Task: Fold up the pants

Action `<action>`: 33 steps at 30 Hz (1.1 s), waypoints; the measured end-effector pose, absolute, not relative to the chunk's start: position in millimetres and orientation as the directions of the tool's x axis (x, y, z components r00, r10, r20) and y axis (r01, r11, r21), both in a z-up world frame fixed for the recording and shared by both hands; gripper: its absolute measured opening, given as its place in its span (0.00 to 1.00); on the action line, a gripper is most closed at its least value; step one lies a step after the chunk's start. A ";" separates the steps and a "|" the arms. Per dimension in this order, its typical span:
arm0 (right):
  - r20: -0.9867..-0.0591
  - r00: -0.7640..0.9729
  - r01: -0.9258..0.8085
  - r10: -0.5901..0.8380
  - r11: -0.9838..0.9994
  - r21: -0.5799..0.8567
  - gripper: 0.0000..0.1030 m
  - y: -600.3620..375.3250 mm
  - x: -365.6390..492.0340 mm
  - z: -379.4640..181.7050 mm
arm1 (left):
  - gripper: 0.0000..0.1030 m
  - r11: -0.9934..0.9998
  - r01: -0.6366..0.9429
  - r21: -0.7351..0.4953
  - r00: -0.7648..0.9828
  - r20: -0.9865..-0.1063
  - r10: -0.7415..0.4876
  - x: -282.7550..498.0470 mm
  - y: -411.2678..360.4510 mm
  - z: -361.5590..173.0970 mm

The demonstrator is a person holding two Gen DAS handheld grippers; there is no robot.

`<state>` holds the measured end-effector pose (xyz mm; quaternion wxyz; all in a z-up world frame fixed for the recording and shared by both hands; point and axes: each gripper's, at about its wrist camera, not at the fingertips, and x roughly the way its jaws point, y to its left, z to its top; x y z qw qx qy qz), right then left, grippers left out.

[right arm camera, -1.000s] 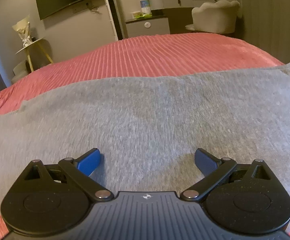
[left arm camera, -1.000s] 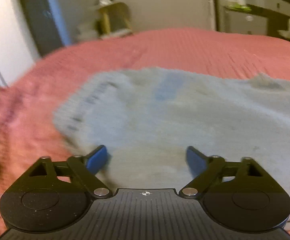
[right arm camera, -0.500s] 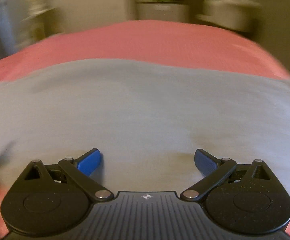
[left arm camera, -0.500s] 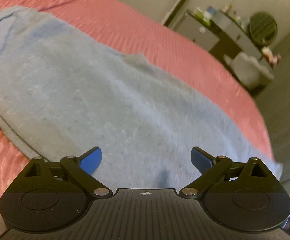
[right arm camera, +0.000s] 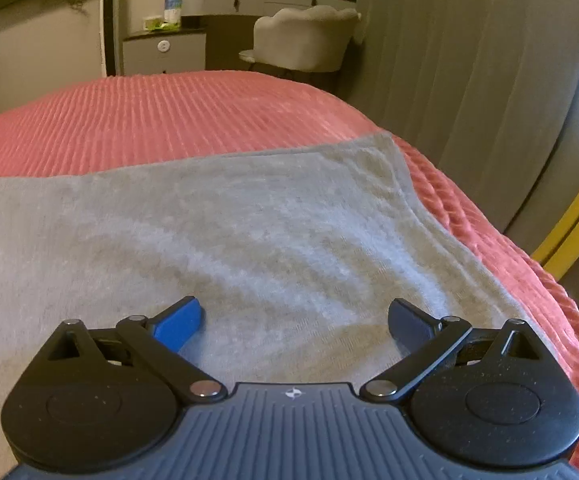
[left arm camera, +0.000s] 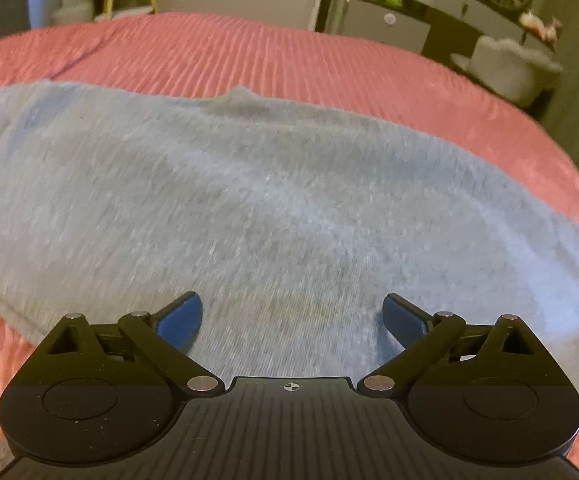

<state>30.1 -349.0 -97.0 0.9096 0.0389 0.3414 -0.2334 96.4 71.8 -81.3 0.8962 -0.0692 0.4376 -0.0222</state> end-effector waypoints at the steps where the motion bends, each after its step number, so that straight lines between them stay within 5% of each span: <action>1: -0.643 0.656 0.460 -0.395 0.885 -0.074 0.97 -348.1 29.7 -98.0 | 0.97 0.992 -0.014 -0.128 0.616 -0.782 -0.093 96.0 69.4 -81.4; 6: -0.667 0.625 0.499 -0.405 0.865 -0.057 0.97 -336.1 30.8 -91.5 | 0.97 0.991 -0.016 -0.131 0.615 -0.783 -0.094 93.0 69.5 -82.1; 10: -0.737 0.617 0.419 -0.276 0.908 0.010 0.97 -301.6 36.0 -81.7 | 0.97 0.995 -0.015 -0.100 0.610 -0.789 -0.070 94.3 66.0 -83.0; 18: -0.735 0.645 0.199 -0.208 0.975 -0.101 0.97 -250.6 42.8 -82.9 | 0.97 0.989 -0.026 -0.149 0.592 -0.799 -0.105 86.7 75.2 -78.9; 22: -0.715 0.568 0.437 -0.409 0.885 -0.160 0.97 -313.9 30.8 -81.6 | 0.97 0.982 -0.035 -0.187 0.588 -0.798 -0.131 83.0 81.0 -76.6; 26: -0.692 0.580 0.678 -0.428 0.725 0.120 0.97 -391.4 -30.6 -66.1 | 0.98 0.985 -0.034 -0.169 0.580 -0.806 -0.119 87.1 76.8 -79.8; 29: -0.654 0.699 0.664 -0.289 0.603 0.443 0.97 -430.4 -84.4 -72.0 | 0.98 0.992 -0.019 -0.128 0.581 -0.808 -0.093 91.5 70.1 -82.6; 33: -0.575 0.799 0.574 -0.178 0.514 0.638 0.97 -441.5 -116.3 -91.5 | 0.99 0.995 -0.006 -0.097 0.579 -0.812 -0.076 94.0 64.8 -85.5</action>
